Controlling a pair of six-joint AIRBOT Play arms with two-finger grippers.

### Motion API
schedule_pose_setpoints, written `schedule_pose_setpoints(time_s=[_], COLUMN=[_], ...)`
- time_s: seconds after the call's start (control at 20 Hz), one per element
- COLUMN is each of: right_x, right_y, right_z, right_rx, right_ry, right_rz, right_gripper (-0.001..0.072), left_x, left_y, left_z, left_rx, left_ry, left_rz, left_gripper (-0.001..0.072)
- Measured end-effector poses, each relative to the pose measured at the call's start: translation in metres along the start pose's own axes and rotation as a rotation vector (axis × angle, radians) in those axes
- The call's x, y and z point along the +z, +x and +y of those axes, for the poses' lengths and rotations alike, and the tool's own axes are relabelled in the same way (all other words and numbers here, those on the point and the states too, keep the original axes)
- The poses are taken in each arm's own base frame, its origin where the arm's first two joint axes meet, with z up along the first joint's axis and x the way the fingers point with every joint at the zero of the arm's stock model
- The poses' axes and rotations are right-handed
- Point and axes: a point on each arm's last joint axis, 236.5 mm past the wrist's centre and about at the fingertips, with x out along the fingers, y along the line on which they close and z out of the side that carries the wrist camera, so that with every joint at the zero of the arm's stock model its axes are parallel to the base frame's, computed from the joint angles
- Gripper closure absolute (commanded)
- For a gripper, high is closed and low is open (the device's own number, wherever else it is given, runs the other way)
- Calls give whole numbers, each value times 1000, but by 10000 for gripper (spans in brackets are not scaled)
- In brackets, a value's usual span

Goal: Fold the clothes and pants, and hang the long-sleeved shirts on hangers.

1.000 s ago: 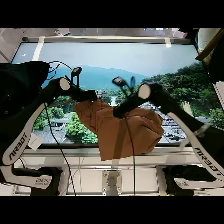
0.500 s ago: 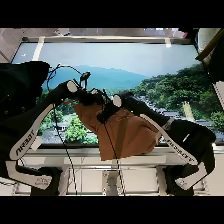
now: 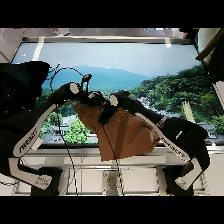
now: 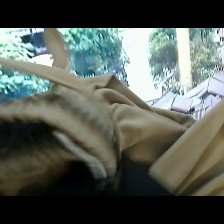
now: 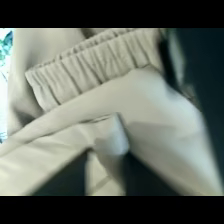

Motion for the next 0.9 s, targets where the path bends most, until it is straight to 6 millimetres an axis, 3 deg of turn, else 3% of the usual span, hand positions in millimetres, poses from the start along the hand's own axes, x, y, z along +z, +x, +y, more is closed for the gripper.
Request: schedule_pose_setpoints(time_s=[0.2, 0.3, 0.4, 0.55, 0.7, 0.9], right_x=[-3, -12, -26, -53, -85, -142], right_y=[-2, -15, -45, -112, -198, -313], right_z=[-7, -19, -38, -71, -102, -125], right_rx=[-29, -74, -130, -224, -342, -510], right_ry=[-46, -80, -86, -22, 121, 336], right_rz=[22, 69, 132, 176, 131, 1], right_gripper=[699, 699, 699, 699, 699, 698], left_x=[7, 15, 20, 12, -5, -29], left_y=[-6, -24, -57, -124, -197, -268], left_z=[2, 13, 34, 80, 120, 141], left_rx=[3, 32, 98, 252, 394, 495], left_ry=[26, 49, 83, 109, 73, 3], left_rz=[-28, -51, -68, -51, -57, -94], left_gripper=[681, 682, 681, 681, 681, 681])
